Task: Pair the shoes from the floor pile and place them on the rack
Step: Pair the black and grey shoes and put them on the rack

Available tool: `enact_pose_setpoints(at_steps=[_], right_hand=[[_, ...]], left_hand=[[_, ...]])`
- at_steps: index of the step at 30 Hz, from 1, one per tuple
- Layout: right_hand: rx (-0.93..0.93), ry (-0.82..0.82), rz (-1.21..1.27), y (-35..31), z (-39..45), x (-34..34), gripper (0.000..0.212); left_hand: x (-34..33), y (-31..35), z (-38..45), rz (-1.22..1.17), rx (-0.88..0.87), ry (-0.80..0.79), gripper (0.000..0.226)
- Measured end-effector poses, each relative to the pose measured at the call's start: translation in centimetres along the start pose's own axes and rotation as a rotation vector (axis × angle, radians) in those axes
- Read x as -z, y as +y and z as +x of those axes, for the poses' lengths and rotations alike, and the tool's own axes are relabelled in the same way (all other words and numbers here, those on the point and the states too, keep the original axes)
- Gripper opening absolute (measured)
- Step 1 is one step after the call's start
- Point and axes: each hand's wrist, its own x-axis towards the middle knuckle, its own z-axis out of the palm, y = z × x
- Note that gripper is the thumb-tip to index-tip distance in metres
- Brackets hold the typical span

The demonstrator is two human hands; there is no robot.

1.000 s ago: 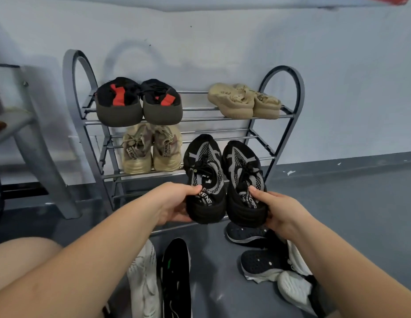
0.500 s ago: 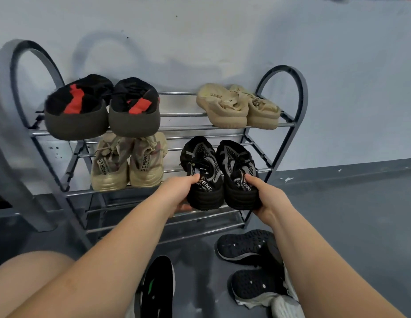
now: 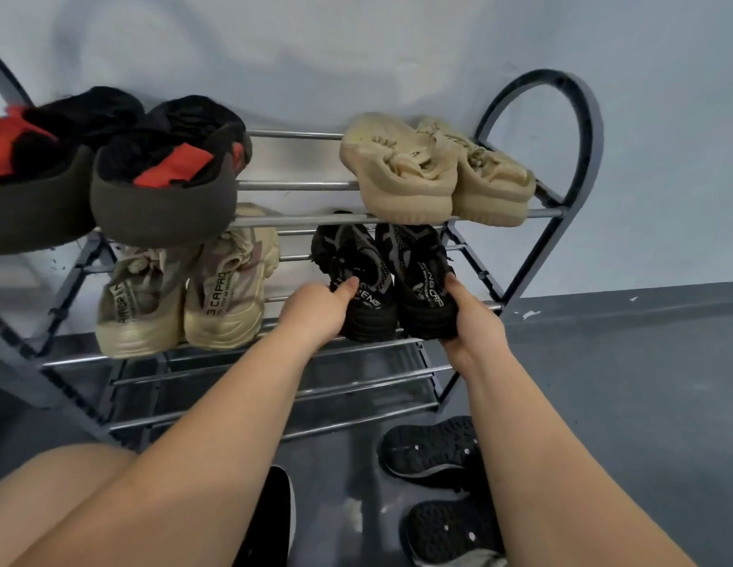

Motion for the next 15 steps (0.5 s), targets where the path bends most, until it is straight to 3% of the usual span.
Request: enact_pose_setpoints(at_steps=[6,12,15], right_hand=[[0.200,0.103,-0.257,-0.1,2.2,0.1,0.048],[0.345,0.180,-0.558,0.2,3.2,0.3,0.025],[0.369,0.231,-0.742,0.7,3.7,0.6,0.065]], left_hand=[[-1.2,-0.5,1.4,0.195,-0.001,0.017,0.070],[-1.7,-0.4,1.6,0.337,0.021,0.032,0.073],[-1.5,-0.2,1.5,0.411,0.016,0.037,0.076]])
